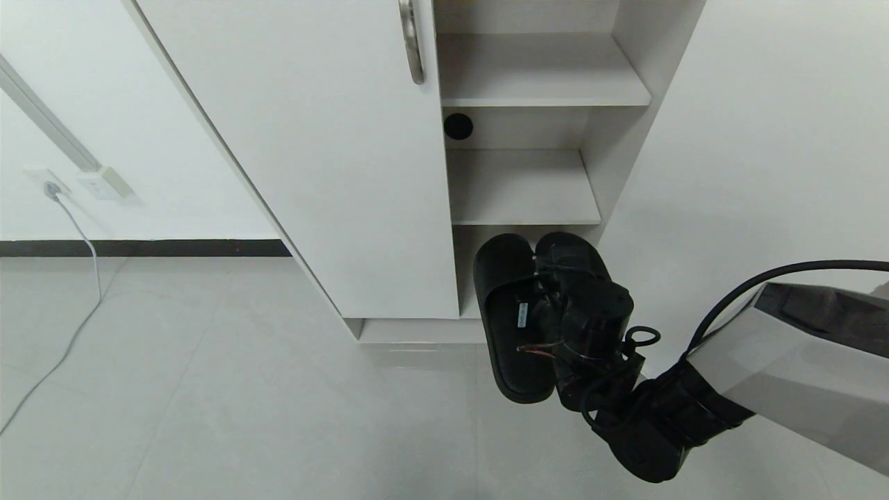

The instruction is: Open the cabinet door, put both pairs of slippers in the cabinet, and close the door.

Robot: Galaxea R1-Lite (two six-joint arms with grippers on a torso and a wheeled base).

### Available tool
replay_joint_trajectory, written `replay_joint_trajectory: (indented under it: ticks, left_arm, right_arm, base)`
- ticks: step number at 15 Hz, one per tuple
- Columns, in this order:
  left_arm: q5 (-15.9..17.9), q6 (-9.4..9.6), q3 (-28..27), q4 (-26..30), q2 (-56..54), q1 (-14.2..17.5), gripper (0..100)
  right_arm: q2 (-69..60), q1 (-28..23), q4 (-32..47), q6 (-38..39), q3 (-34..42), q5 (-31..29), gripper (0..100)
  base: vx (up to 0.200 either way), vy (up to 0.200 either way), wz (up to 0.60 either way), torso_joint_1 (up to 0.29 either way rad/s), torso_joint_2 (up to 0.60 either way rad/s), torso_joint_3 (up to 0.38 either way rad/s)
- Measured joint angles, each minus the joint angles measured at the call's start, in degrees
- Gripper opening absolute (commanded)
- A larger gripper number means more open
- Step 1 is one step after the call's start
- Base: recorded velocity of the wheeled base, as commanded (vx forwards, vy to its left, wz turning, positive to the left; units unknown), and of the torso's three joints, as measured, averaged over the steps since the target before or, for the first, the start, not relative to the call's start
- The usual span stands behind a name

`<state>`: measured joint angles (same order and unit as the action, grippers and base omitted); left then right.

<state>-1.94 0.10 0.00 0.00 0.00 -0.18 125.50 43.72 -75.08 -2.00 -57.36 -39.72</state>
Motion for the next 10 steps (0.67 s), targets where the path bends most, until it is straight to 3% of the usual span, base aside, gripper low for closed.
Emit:
replay_joint_trajectory:
  ticks: [10]
  left_arm:
    - [0.1,0.0,0.0,0.0,0.0,0.0,0]
  right_arm:
    - [-1.0,0.0,-0.3,0.0,0.3,0.0,0]
  base:
    - [0.2,0.0,0.0,0.003,0.0,0.002]
